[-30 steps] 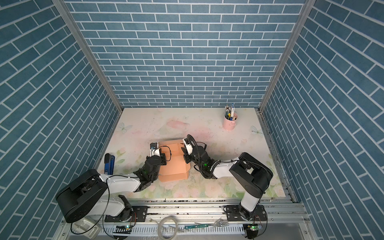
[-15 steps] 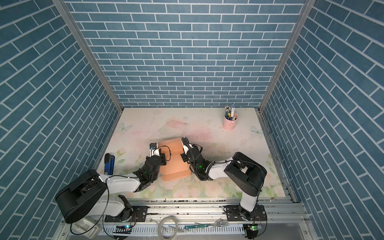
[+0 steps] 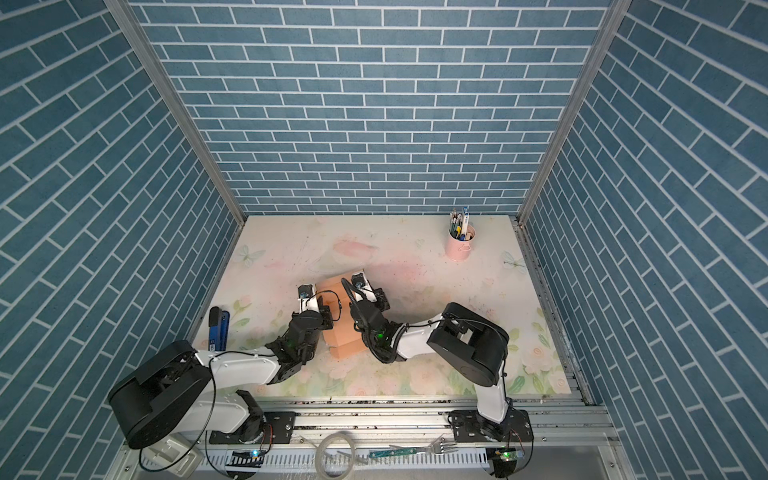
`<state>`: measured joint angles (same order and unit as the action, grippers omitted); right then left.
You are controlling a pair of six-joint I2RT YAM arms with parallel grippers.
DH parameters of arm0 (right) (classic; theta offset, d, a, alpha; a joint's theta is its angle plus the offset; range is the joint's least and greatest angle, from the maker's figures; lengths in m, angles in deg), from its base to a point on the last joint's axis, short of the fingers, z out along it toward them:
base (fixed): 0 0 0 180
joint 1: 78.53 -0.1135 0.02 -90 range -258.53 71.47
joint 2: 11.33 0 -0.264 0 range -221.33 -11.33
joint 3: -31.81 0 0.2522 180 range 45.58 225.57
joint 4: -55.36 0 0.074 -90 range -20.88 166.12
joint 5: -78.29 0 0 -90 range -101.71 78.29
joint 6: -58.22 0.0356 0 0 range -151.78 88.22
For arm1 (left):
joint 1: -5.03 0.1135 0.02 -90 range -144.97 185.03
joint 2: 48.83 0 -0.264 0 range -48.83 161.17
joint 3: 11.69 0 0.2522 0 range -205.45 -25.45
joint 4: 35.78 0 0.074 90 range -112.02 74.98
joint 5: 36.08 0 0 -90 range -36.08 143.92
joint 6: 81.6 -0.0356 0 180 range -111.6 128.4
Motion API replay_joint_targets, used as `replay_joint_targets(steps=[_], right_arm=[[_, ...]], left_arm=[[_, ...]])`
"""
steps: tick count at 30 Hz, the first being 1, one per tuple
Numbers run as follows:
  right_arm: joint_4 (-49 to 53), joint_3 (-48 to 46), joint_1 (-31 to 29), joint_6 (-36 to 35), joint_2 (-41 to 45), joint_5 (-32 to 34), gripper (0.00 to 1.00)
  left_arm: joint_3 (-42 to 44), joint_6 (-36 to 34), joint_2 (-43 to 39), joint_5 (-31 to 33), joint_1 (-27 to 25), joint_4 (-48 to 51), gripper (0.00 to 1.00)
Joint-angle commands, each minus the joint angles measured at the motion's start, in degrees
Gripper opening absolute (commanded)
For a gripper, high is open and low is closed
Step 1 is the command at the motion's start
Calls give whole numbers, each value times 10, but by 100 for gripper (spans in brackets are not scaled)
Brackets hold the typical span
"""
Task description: Fold the paper box
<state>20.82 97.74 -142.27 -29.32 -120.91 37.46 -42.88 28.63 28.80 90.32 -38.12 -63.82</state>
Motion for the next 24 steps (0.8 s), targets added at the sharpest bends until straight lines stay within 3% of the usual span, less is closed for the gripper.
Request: replay_joint_targets(steps=[1,9,15,20,24], right_arm=[[-1,38,-7,-28,-25,101,0],[-2,91,-11,-33,-73,161,0],[-32,77,-10,-31,-71,164,0],[-39,17,-8,0,-24,90,6],[-61,-45,-3,14,25,-29,21]], left_arm=[[-6,-7,-8,-15,-7,21,6],[-8,-7,-4,-15,-7,22,6],[-9,-6,-1,-14,-7,23,6],[-10,-4,5,-15,-7,23,6],[-13,-3,8,-16,-7,26,6]])
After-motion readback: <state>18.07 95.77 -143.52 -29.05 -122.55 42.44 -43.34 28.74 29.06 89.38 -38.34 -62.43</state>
